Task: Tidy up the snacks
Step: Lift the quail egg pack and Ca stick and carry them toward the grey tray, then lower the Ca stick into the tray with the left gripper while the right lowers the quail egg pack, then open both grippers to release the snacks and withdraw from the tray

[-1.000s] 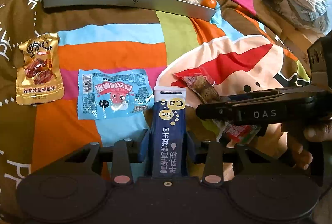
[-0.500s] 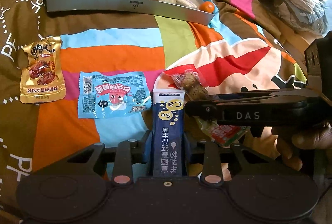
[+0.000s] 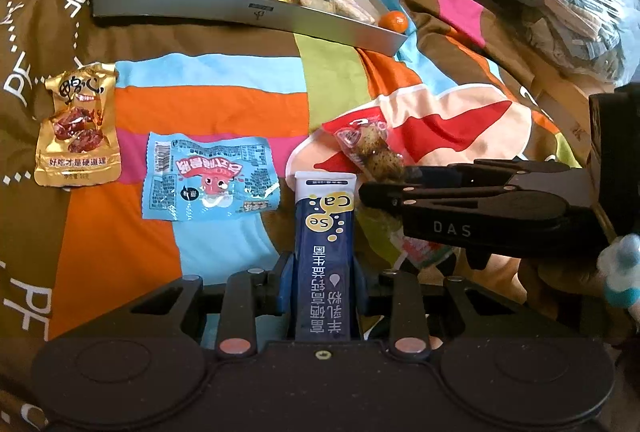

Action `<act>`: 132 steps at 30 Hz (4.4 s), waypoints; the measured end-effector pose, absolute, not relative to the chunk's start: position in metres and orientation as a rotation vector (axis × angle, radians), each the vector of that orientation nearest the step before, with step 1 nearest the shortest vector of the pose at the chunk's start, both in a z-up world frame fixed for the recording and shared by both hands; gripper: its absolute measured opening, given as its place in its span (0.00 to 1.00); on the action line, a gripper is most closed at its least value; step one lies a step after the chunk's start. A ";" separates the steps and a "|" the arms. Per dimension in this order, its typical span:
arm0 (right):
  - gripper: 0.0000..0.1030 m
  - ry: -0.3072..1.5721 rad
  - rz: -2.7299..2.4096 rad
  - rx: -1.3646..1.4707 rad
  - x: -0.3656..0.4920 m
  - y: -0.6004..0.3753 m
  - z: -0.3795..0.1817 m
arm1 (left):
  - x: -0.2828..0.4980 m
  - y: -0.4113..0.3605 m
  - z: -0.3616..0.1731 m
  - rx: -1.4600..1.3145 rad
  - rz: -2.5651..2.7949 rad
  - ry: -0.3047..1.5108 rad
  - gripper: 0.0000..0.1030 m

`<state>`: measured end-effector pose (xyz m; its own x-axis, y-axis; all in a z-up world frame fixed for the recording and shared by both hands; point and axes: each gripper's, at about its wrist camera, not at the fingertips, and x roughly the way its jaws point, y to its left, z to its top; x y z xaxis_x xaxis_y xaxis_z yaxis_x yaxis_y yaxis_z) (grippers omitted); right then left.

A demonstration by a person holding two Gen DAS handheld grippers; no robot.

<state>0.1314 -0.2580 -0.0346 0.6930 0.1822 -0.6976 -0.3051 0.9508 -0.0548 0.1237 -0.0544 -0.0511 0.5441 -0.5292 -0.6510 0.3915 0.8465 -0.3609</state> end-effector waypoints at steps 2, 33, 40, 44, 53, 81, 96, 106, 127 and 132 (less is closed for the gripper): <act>0.46 0.750 0.268 -0.182 0.131 -0.259 -0.034 | 0.123 -0.054 -0.051 -0.203 -0.548 0.835 0.32; 0.45 0.579 0.263 0.171 0.130 -0.325 0.021 | 0.114 -0.081 -0.007 -0.394 -0.328 0.678 0.31; 0.45 0.545 0.271 0.256 0.133 -0.337 0.030 | 0.125 -0.093 0.018 -0.365 -0.264 0.605 0.31; 0.45 0.512 0.274 0.298 0.137 -0.343 0.033 | 0.141 -0.100 0.036 -0.348 -0.239 0.558 0.31; 0.45 0.380 0.262 0.375 0.176 -0.355 0.033 | 0.191 -0.116 0.068 -0.335 -0.195 0.484 0.31; 0.48 0.305 0.322 0.351 0.332 -0.347 0.015 | 0.380 -0.142 0.064 -0.197 -0.143 0.508 0.32; 0.86 0.262 0.284 0.333 0.319 -0.347 0.031 | 0.370 -0.130 0.064 -0.282 -0.069 0.447 0.79; 1.00 0.164 0.248 0.269 0.279 -0.334 0.066 | 0.325 -0.105 0.091 -0.268 -0.011 0.384 0.99; 1.00 0.174 0.311 0.144 0.161 -0.281 0.091 | 0.187 -0.028 0.086 -0.281 0.062 0.382 0.99; 1.00 0.224 0.345 0.109 0.144 -0.265 0.081 | 0.163 -0.013 0.070 -0.266 0.088 0.421 0.99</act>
